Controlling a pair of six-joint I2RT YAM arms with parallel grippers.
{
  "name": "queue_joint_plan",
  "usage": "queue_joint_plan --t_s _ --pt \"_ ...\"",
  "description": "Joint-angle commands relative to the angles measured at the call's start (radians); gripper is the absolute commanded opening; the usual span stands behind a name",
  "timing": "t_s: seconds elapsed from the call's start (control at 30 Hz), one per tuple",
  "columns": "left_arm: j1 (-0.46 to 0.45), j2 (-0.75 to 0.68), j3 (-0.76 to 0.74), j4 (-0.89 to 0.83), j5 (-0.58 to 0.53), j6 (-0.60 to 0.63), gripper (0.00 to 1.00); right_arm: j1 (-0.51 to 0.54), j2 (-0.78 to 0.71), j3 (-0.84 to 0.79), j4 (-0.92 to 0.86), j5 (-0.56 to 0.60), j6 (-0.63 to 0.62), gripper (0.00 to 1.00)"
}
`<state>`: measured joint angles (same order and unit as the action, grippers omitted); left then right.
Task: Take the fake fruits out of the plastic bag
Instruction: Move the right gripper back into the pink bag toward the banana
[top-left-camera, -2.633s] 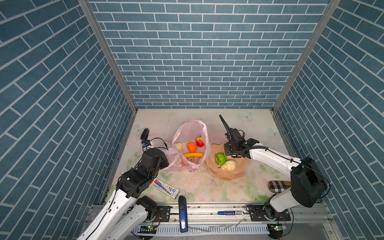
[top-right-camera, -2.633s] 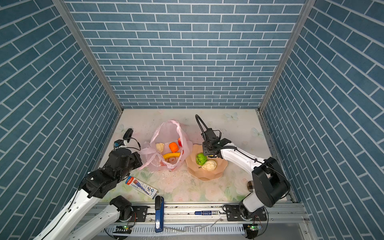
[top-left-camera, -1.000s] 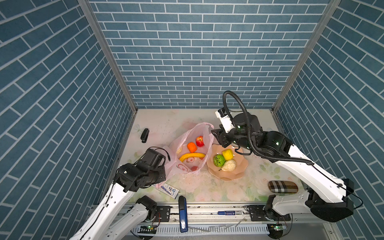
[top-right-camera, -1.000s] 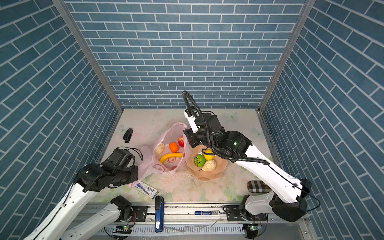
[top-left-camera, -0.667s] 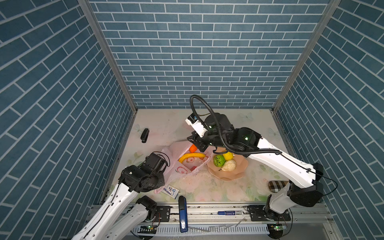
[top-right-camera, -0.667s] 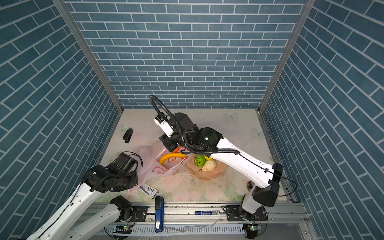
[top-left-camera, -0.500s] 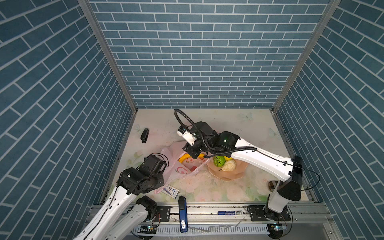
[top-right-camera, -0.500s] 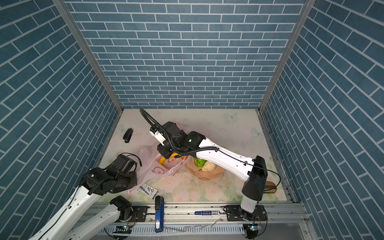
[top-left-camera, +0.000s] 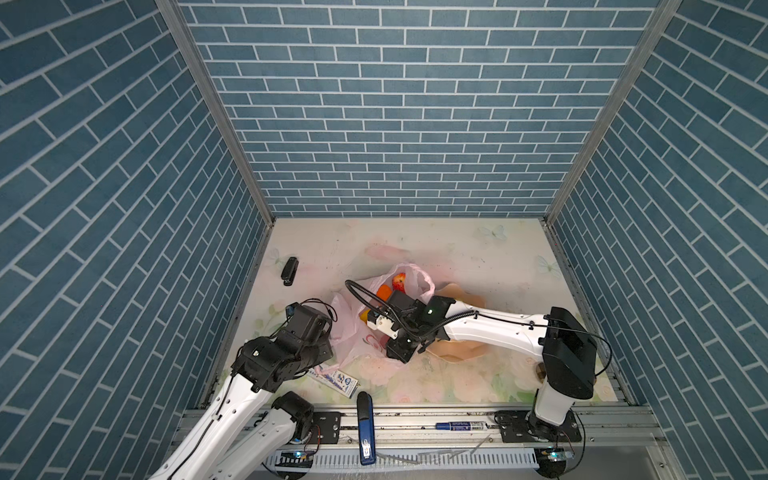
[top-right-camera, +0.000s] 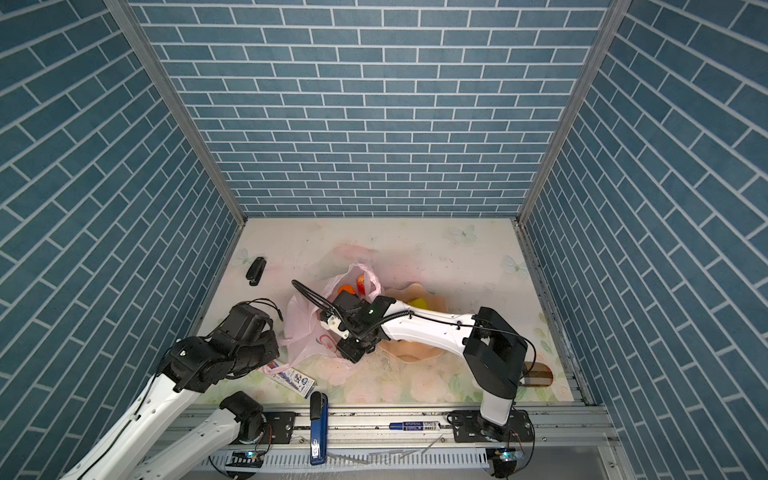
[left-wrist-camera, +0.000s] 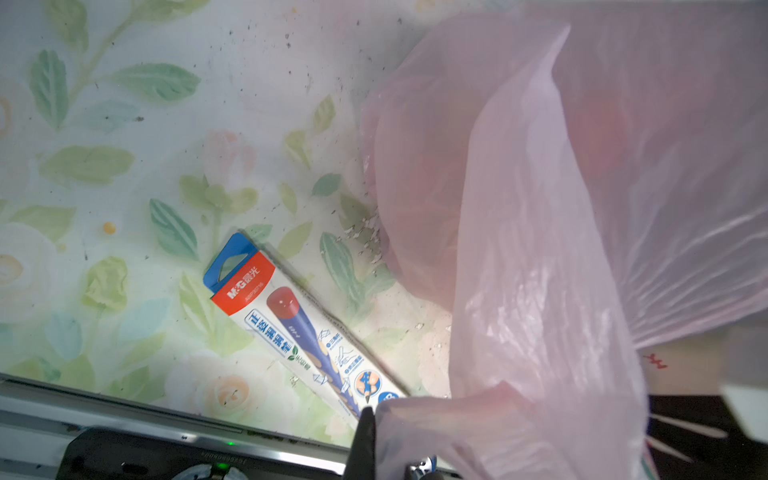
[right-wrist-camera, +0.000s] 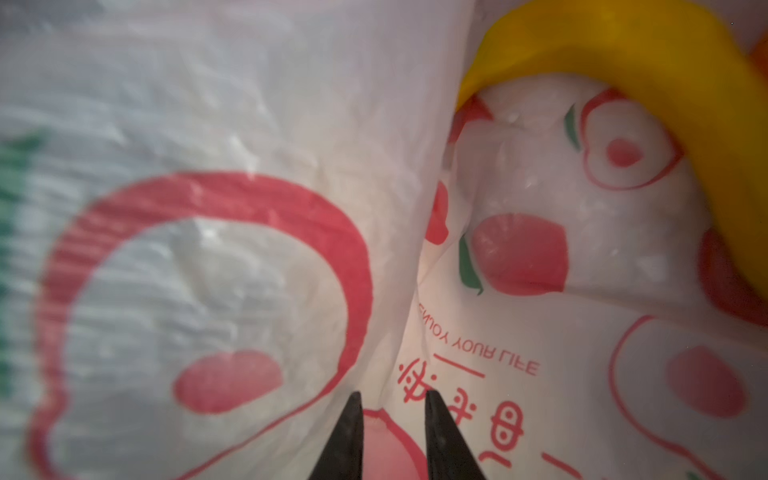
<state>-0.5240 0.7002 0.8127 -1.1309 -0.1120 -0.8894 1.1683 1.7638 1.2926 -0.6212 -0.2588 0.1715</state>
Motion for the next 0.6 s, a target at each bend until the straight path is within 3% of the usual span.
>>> queue_joint_plan --t_s 0.0,0.17,0.43,0.57 --pt "-0.003 0.003 -0.011 0.039 -0.04 -0.031 0.01 0.014 -0.003 -0.053 -0.016 -0.086 0.032 0.27" --pt "-0.003 0.008 -0.015 0.013 -0.066 -0.039 0.02 0.013 -0.01 -0.062 0.001 -0.027 0.034 0.27" --pt "-0.002 -0.012 -0.058 -0.009 -0.042 -0.063 0.01 -0.019 0.031 0.024 0.071 0.338 0.113 0.34" --pt "-0.001 -0.04 -0.066 -0.026 -0.053 -0.074 0.01 -0.042 0.087 0.083 0.104 0.447 0.161 0.39"
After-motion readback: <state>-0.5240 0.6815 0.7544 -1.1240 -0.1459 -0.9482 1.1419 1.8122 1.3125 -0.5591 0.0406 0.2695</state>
